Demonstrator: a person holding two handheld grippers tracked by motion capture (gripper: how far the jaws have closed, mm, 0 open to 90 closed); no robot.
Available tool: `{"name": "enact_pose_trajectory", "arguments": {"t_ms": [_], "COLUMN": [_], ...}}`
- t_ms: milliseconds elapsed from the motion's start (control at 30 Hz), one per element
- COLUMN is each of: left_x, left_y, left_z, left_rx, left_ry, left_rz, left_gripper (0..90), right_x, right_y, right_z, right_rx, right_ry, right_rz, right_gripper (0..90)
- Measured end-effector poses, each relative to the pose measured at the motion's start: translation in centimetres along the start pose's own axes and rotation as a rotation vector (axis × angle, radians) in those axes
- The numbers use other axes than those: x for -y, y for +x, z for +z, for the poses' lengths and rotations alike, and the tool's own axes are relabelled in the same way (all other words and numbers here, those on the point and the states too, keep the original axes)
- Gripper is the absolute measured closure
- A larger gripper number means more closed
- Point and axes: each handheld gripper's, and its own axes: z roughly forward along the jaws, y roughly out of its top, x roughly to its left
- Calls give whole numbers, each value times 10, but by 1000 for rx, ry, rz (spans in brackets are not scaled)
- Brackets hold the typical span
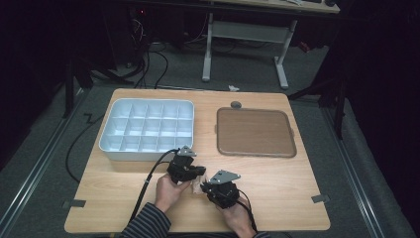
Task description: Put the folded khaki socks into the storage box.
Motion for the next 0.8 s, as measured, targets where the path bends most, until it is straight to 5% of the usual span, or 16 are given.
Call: {"name": "enact_pose_trajectory", "arguments": {"t_ms": [433, 500, 667, 800], "left_x": [0, 0, 4, 11], "left_y": [8, 4, -4, -13], "left_z": [11, 9, 1, -10], "left_rx": [-10, -20, -40, -104], "left_ry": [6, -1, -19, -36], "left_rz": [12, 45, 63, 74], "left_gripper": [881, 867, 703, 584], "right_x": [10, 10, 11, 11], "right_y": [-1, -2, -5, -5], "right_z": [4, 4, 4, 5], "right_rx": [35, 33, 25, 29], "right_ry": [38, 33, 22, 19], "right_rz": [-29, -21, 12, 20], "right_gripper": [862, 861, 859, 858]}}
